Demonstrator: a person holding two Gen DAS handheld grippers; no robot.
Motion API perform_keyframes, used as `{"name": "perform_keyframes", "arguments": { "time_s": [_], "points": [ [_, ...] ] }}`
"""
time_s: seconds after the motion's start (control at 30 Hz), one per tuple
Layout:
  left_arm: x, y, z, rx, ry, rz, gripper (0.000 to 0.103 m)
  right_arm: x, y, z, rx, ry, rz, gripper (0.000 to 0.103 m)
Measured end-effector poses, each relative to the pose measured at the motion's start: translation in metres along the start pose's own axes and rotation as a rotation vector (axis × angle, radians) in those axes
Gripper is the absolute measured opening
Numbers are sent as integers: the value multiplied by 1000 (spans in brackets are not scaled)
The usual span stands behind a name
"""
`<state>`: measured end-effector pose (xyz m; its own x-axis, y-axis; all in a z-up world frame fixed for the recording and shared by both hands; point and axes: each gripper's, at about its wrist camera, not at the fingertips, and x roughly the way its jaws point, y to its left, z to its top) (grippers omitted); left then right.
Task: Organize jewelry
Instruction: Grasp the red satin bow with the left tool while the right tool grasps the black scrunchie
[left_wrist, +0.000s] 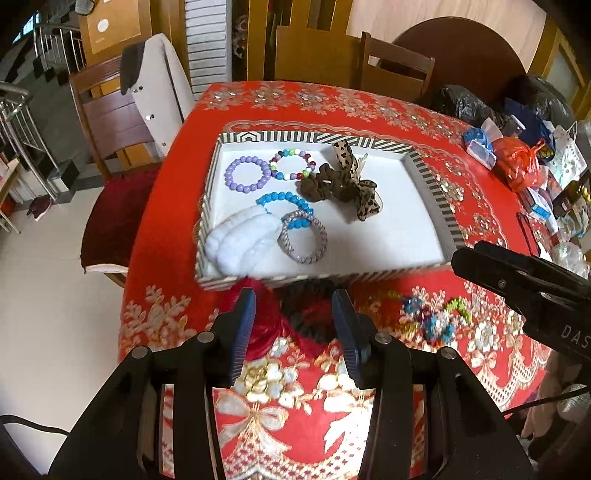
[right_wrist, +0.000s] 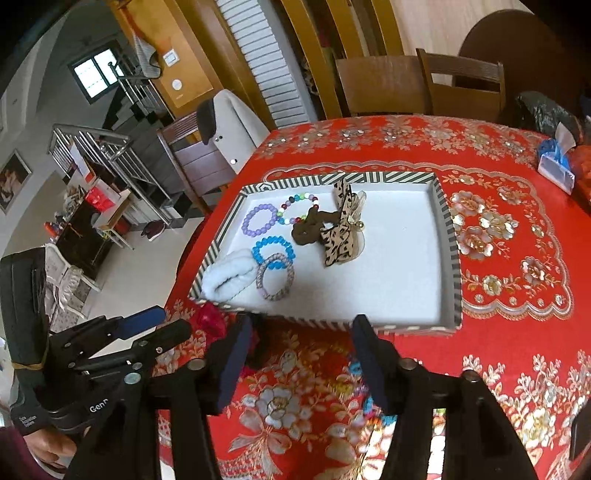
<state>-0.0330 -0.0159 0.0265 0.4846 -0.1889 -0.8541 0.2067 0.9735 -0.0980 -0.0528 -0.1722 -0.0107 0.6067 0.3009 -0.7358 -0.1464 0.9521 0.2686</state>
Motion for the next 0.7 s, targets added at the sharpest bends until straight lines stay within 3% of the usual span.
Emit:
{"name": "perform_keyframes", "arguments": {
  "time_s": [0.27, 0.43, 0.53, 0.7],
  "points": [
    [-22, 10, -20, -6, -28, 9, 42, -18, 7, -31, -19, -9, -22, 57],
    [-26, 37, -27, -101, 0, -38, 44, -20, -4, -57, 0, 18, -52, 57],
    [-26, 53, -31, -157, 7, -43, 54, -18, -14, -73, 28, 38, -61, 57],
    [-23, 62, -38, -178, 20, -45, 54, -18, -21, -86, 52, 49, -58, 57]
  ]
}}
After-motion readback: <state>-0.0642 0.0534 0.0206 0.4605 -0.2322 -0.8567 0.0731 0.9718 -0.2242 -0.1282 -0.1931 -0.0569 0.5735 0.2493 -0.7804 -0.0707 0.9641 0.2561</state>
